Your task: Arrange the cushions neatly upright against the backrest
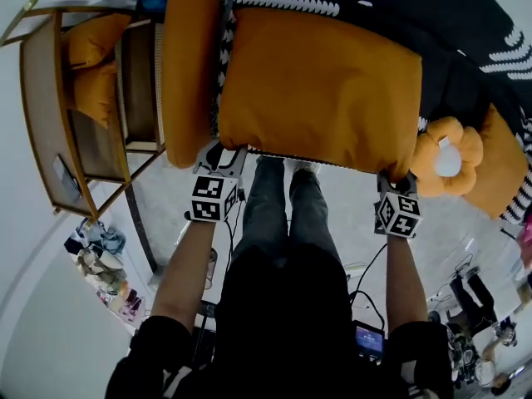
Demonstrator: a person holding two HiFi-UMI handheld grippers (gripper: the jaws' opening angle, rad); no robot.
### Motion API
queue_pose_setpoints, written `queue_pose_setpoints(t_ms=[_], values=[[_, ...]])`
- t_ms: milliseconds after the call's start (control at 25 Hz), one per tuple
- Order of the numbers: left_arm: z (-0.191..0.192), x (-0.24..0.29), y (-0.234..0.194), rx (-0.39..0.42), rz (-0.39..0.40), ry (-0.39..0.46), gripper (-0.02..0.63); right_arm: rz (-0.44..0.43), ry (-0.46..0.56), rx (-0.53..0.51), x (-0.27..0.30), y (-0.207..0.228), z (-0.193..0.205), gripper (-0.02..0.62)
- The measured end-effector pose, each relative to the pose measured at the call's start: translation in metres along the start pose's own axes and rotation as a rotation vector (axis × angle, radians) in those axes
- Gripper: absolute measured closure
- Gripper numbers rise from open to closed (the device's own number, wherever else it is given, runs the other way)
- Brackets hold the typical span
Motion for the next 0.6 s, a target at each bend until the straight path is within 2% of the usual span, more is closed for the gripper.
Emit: queue_pose_setpoints(t_ms=[160, 440, 600], values=[[-0.050, -0.001, -0.002, -0.023, -0.011, 0.056, 0.431, -0.002, 0.060, 0.053, -0.006, 0.006, -0.049, 0.380], [-0.125, -0.010, -0.004, -0.108, -0.010, 0.130, 0.428, -0.015, 0.129, 0.183, -0.024, 0.019, -0.131, 0.365], [-0.178, 0.005, -0.019, -0.099, -0.006, 0.200, 0.417, -0.027, 0.210, 0.214, -0.018, 0.028, -0.186, 0.351]])
Point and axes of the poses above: the fingertips, and each gripper's own axes: x forward along the fingers, y to its right, z out of its underside, the point moved 8 cm from there along -x, backward along the fingers, and after that the axes turned 10 degrees about y, right-handed, at the moved point
